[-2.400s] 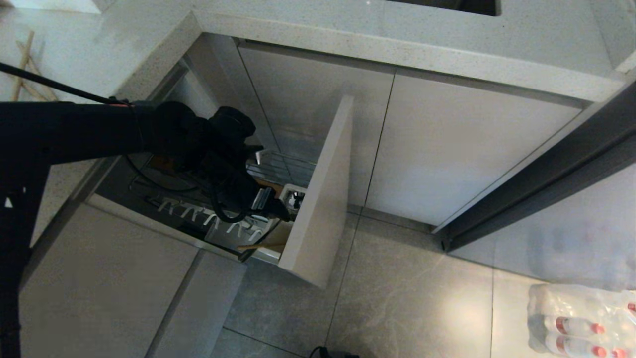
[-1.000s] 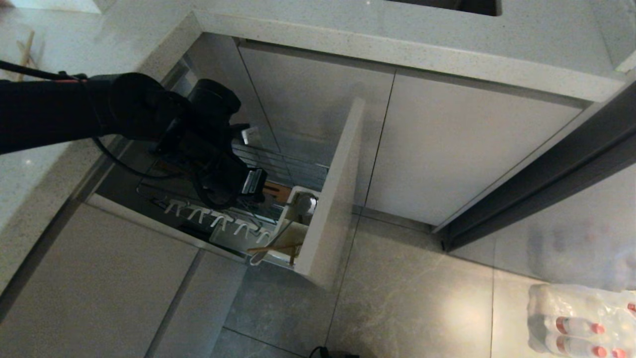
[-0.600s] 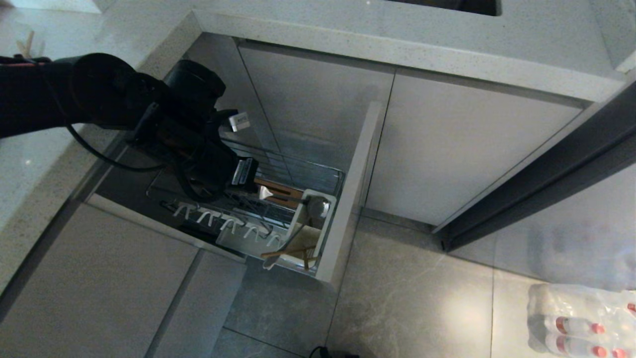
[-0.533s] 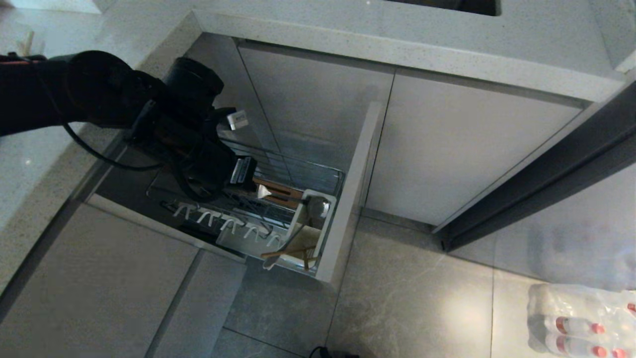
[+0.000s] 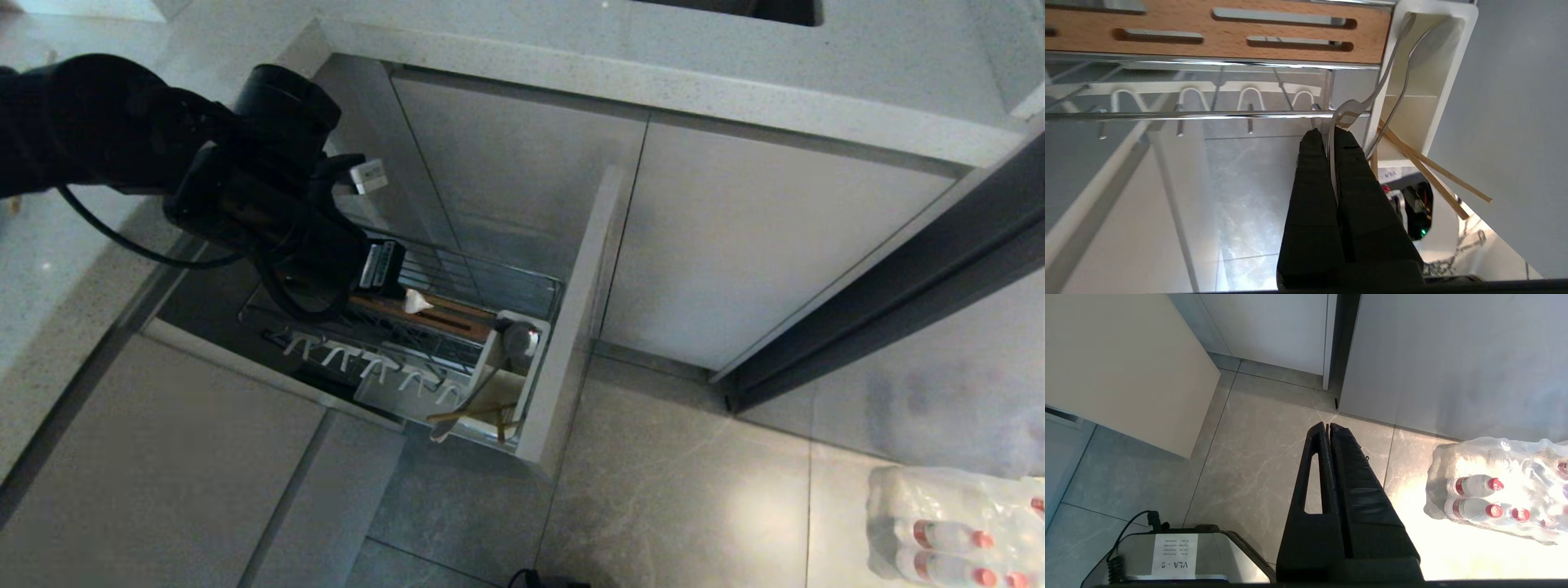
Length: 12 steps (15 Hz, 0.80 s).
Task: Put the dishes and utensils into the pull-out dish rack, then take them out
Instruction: Take the fork out of the cupboard
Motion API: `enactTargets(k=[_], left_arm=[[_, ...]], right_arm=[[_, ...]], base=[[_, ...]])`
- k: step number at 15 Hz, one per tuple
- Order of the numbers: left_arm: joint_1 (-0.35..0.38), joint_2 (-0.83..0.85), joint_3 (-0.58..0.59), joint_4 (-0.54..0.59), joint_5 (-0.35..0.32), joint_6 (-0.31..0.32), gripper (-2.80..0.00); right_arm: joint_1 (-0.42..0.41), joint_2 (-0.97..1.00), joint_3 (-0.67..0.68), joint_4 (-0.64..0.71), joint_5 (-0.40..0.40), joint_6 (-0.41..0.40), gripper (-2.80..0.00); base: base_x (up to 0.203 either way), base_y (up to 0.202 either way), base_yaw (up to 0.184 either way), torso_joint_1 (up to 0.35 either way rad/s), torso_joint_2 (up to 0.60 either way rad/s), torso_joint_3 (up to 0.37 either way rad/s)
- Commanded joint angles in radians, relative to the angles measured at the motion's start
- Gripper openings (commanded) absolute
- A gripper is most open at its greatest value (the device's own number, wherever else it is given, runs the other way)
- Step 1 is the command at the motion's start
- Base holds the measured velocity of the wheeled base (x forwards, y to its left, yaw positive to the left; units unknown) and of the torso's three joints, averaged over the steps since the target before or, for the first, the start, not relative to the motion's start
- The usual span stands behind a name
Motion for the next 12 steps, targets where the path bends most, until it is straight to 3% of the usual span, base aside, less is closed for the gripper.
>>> enactTargets(k=[1,12], left_arm=[[0.004,-0.022,0.001,0.003,0.012,-0.001,-2.8],[0.035,-0.14,0.008,0.003,0.038,-0.002,-2.8]], right_arm=[[0.0,0.002,0.0,0.0,0.0,0.0,-2.8],[0.0,0.002,0.0,0.0,0.0,0.0,-2.8]], base=[[0.0,0.0,0.0,0.0,0.0,0.0],[0.0,0.0,0.0,0.0,0.0,0.0]])
